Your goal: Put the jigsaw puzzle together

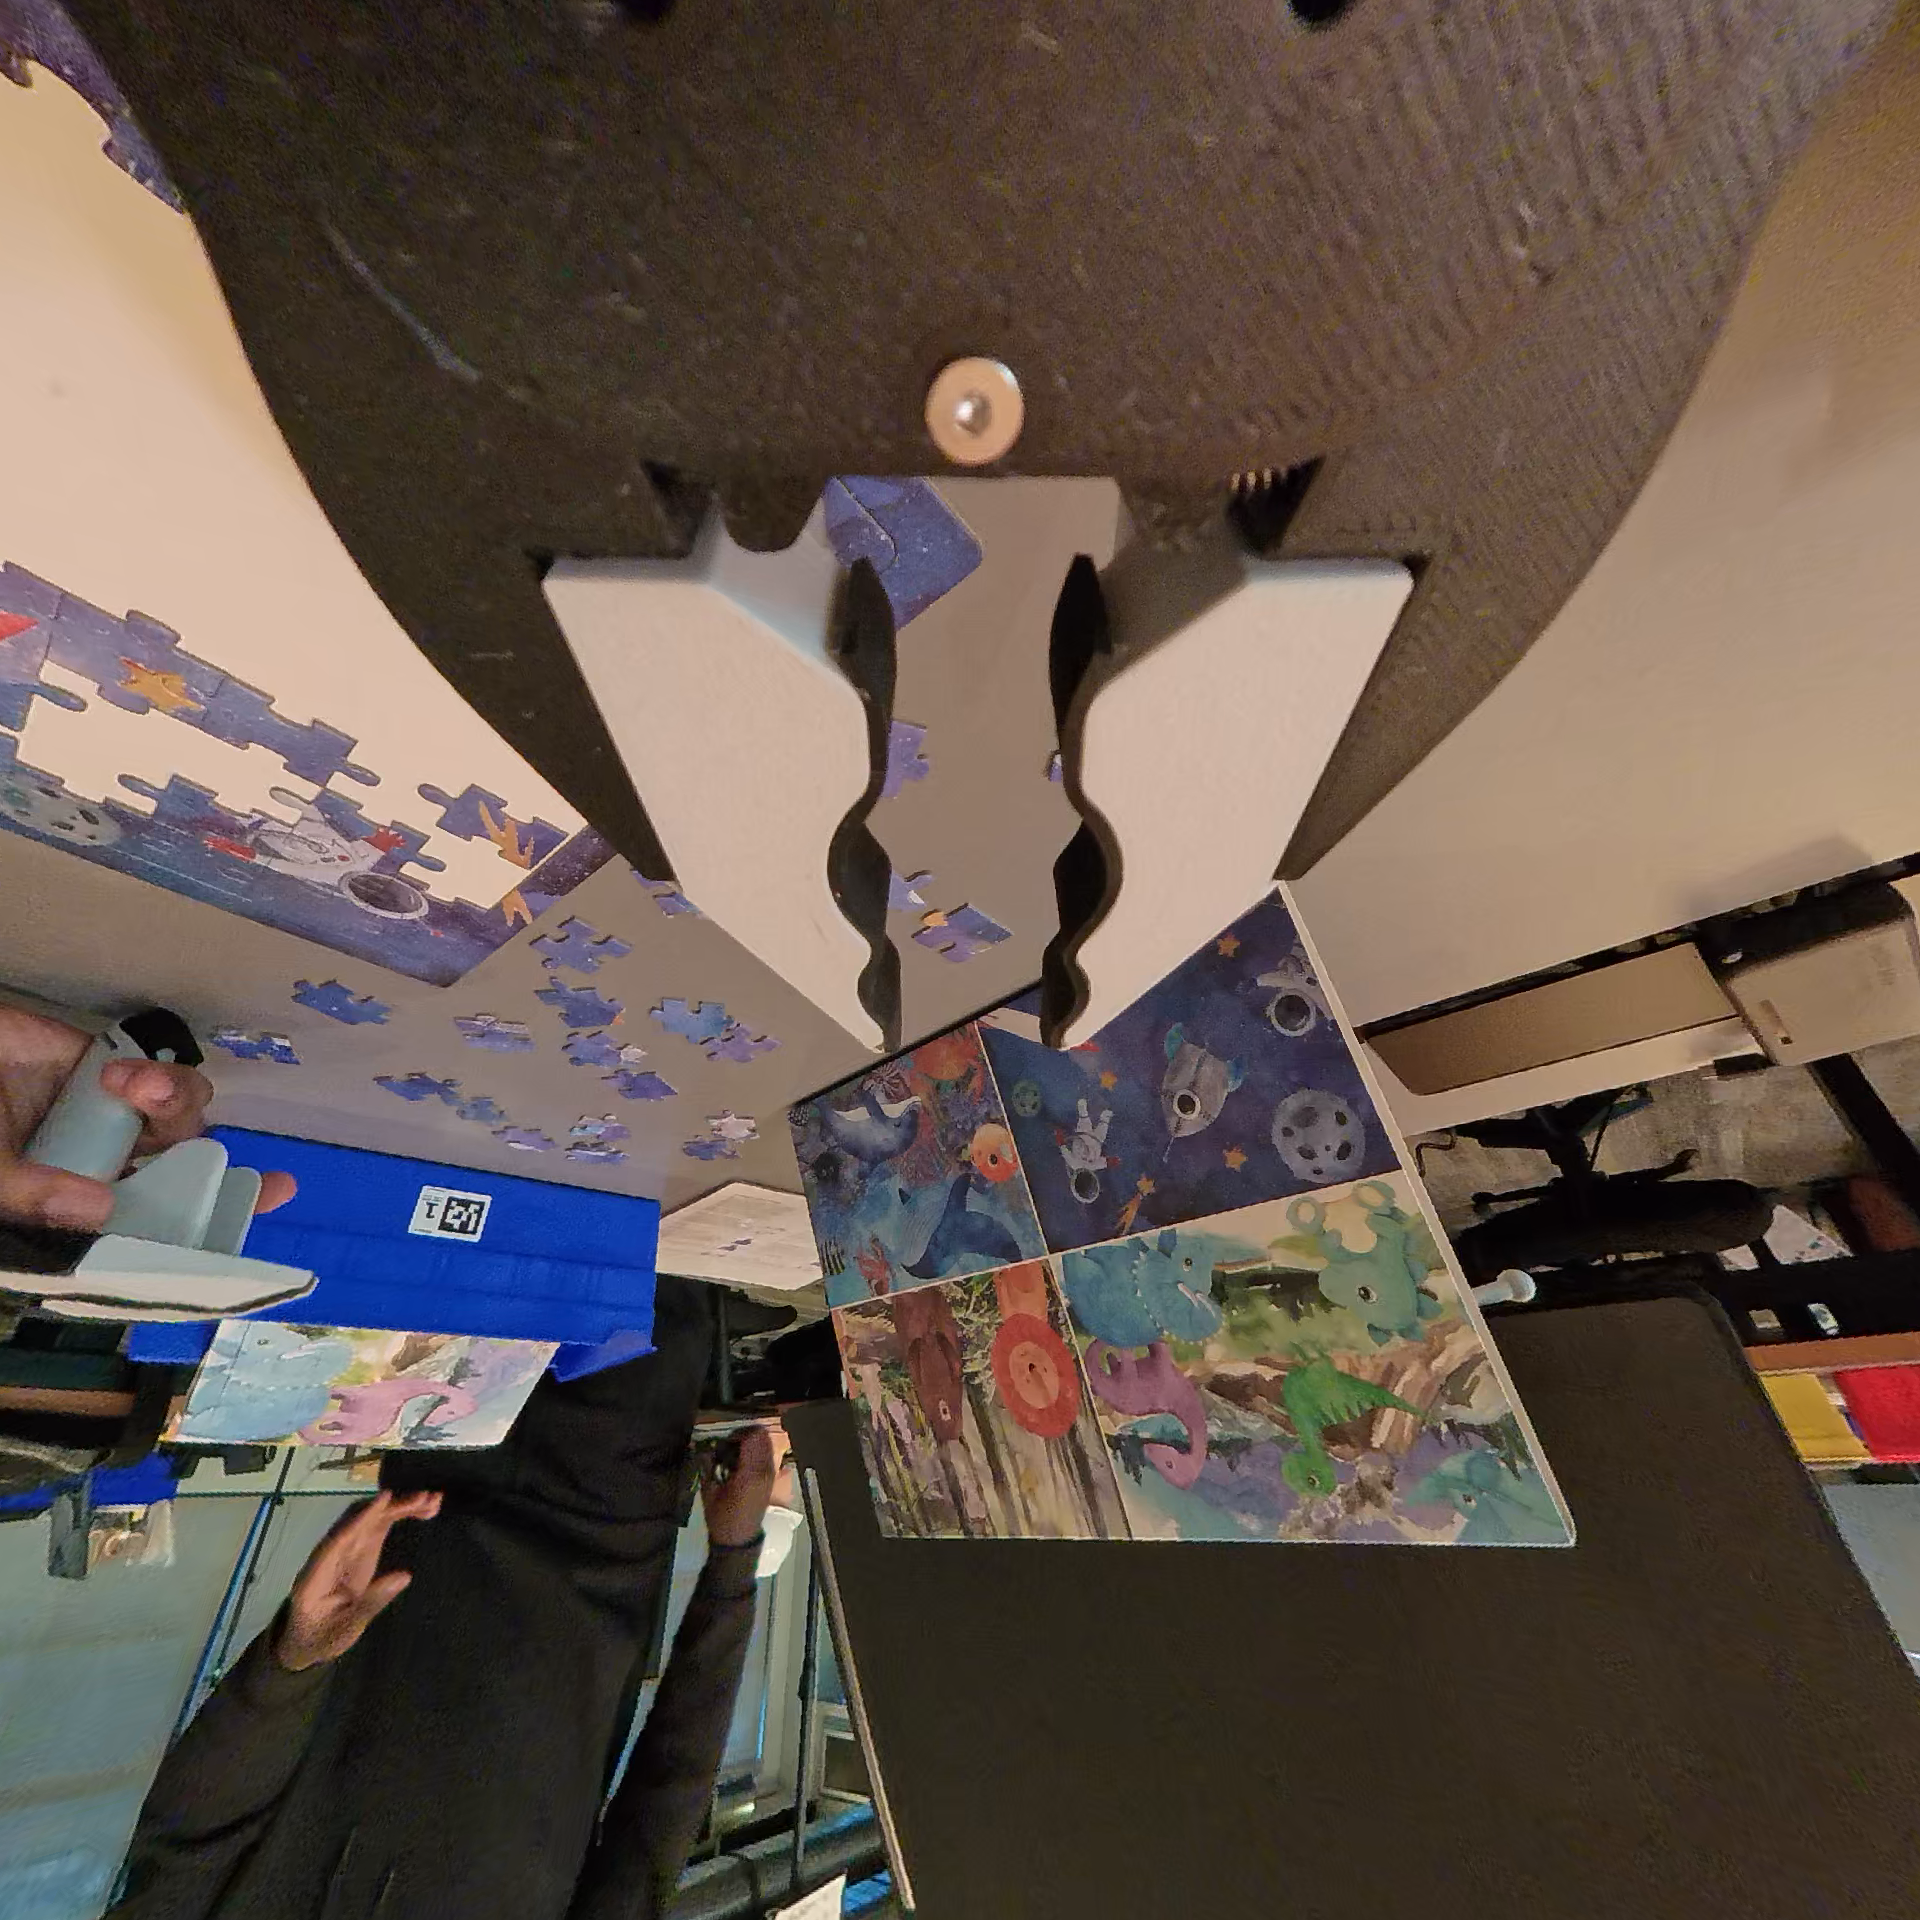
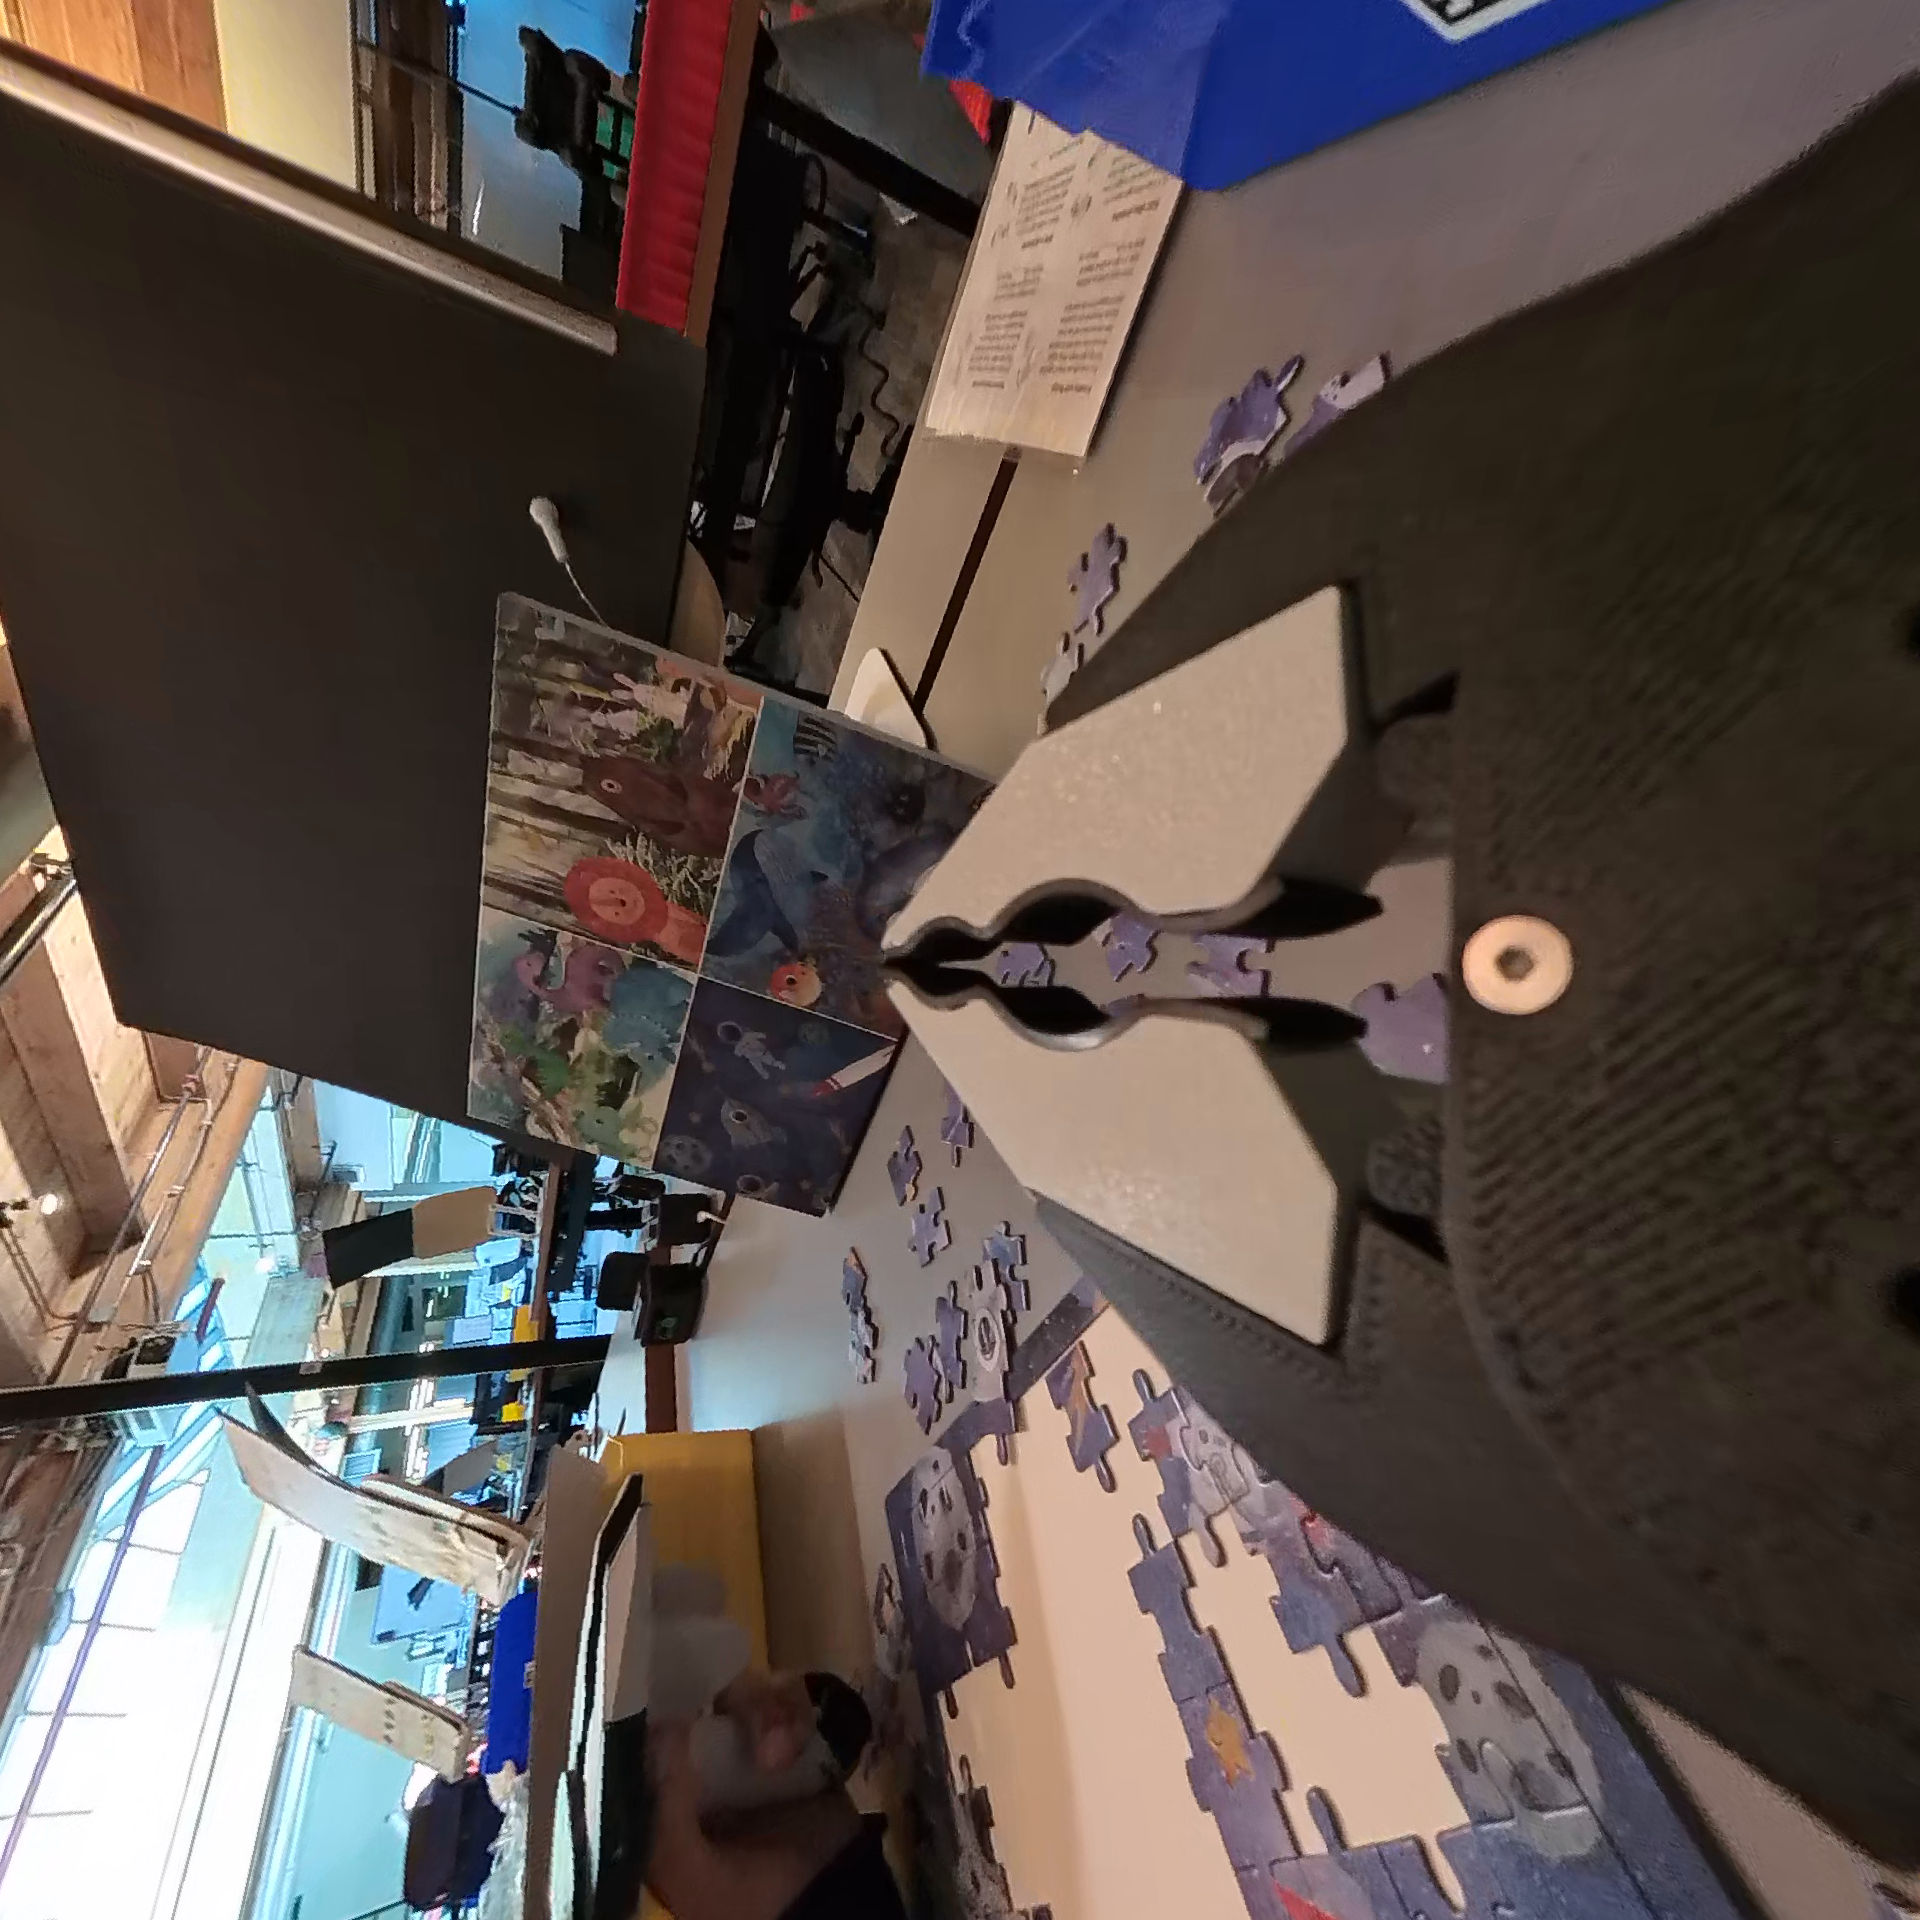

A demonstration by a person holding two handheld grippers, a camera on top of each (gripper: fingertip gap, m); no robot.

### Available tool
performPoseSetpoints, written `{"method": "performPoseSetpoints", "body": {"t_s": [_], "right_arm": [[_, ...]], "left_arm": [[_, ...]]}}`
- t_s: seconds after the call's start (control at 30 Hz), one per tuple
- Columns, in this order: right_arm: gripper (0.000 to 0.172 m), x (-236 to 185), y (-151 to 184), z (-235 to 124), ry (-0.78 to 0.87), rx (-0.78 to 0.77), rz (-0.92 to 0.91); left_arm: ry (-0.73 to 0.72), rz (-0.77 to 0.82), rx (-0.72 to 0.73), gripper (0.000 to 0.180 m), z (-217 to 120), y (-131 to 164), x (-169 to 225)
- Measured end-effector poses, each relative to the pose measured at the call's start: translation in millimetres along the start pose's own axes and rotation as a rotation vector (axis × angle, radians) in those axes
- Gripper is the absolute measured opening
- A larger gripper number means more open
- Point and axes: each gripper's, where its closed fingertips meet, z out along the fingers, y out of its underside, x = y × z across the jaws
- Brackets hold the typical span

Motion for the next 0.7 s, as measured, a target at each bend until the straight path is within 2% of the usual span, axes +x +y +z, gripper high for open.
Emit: {"method": "performPoseSetpoints", "body": {"t_s": [0.7], "right_arm": [[0.000,-6.4,8.3,4.8,-0.010,-0.065,-0.066]], "left_arm": [[0.000,0.011,0.008,0.025,-0.2,-2.6,0.9]]}}
